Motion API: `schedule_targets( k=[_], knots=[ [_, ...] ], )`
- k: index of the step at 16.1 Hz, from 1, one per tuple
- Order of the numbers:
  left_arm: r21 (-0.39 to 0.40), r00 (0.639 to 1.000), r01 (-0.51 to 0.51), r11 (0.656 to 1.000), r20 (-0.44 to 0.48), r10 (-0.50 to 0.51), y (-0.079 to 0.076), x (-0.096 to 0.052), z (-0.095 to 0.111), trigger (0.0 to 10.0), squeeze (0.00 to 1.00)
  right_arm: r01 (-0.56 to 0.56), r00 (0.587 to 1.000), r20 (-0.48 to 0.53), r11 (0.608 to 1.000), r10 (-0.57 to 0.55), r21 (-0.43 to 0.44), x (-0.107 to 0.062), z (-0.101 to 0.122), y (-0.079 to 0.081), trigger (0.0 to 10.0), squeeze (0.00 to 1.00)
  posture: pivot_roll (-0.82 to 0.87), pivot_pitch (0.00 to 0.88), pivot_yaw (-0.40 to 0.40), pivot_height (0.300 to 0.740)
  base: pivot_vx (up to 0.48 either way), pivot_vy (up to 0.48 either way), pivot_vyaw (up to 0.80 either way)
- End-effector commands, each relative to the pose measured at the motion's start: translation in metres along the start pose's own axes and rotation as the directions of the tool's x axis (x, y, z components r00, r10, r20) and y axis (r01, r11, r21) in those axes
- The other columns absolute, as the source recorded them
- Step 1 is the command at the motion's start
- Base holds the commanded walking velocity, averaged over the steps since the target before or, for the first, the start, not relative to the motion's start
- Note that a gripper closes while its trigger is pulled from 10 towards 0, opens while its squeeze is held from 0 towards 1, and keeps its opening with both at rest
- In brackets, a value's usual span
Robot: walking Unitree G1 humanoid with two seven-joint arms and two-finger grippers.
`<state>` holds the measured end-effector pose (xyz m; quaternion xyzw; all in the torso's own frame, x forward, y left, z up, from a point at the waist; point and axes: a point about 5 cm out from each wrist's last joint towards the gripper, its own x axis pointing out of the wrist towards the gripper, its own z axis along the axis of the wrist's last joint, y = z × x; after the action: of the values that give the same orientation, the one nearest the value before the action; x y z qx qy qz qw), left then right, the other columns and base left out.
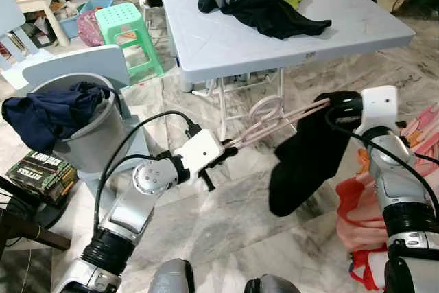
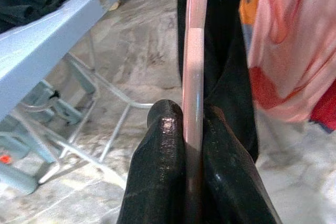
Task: Hang hanger
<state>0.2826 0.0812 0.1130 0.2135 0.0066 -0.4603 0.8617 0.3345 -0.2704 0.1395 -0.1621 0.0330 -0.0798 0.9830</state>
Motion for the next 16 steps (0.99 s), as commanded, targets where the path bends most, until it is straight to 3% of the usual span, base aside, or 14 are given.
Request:
schedule_targets(
  k=[1,6,9,10,11,12,13,14,16],
  knots=[
    [0.026,1.000,-0.006,1.000,-0.022,0.007,0.002,-0.002,-0.001,0.0,0.00,0.075,0.994,0.079,0.997,-0.075,0.004,0.002,0.018,-0.014,0.0,0.00,-0.01,0.059,0.014,0.740,0.000,0.000,0.00],
    [0.029,0.987,0.136,0.990,-0.095,-0.133,-0.023,-0.029,-0.013,0.0,0.00,0.226,0.966,0.131,0.974,-0.221,-0.026,0.009,0.035,-0.029,0.0,0.00,0.00,0.059,0.015,0.740,0.000,0.000,0.00],
    [-0.009,0.984,0.038,0.999,-0.174,-0.039,-0.022,-0.048,-0.026,0.0,0.00,0.293,0.951,0.121,0.953,-0.284,-0.070,0.007,0.031,-0.035,0.0,0.00,0.02,0.057,0.004,0.740,0.000,0.000,0.00],
    [-0.019,0.978,-0.059,0.998,-0.203,0.054,-0.020,-0.053,-0.031,0.0,0.00,0.297,0.948,0.140,0.953,-0.287,-0.056,0.006,0.032,-0.036,0.0,0.00,0.03,0.056,0.000,0.740,0.000,0.000,0.00],
    [-0.017,0.952,-0.238,0.971,-0.200,0.230,-0.009,-0.056,-0.029,1.4,0.00,0.268,0.952,0.166,0.962,-0.257,-0.047,0.003,0.034,-0.032,0.0,0.00,0.03,0.054,-0.003,0.740,0.000,0.000,0.00],
    [-0.008,0.920,-0.353,0.936,-0.185,0.346,-0.001,-0.056,-0.025,7.7,0.00,0.233,0.961,0.165,0.971,-0.221,-0.060,0.002,0.032,-0.028,0.0,0.00,0.03,0.053,-0.006,0.740,0.000,0.000,0.00],
    [-0.024,0.884,-0.449,0.893,-0.161,0.439,0.007,-0.057,-0.018,10.0,0.00,0.205,0.968,0.160,0.976,-0.191,-0.077,-0.001,0.029,-0.026,0.0,0.00,0.04,0.051,-0.007,0.740,0.000,0.000,0.00],
    [-0.064,0.825,-0.559,0.827,-0.139,0.547,0.015,-0.059,-0.011,10.0,0.00,0.154,0.977,0.162,0.986,-0.142,-0.067,-0.006,0.026,-0.025,0.0,0.00,0.04,0.049,-0.009,0.740,0.000,0.000,0.00],
    [-0.124,0.776,-0.631,0.766,-0.122,0.619,0.017,-0.060,-0.008,10.0,0.00,0.089,0.983,0.162,0.995,-0.082,-0.039,-0.014,0.022,-0.022,0.0,0.00,0.03,0.046,-0.011,0.740,0.000,0.000,0.00]
  ],
)
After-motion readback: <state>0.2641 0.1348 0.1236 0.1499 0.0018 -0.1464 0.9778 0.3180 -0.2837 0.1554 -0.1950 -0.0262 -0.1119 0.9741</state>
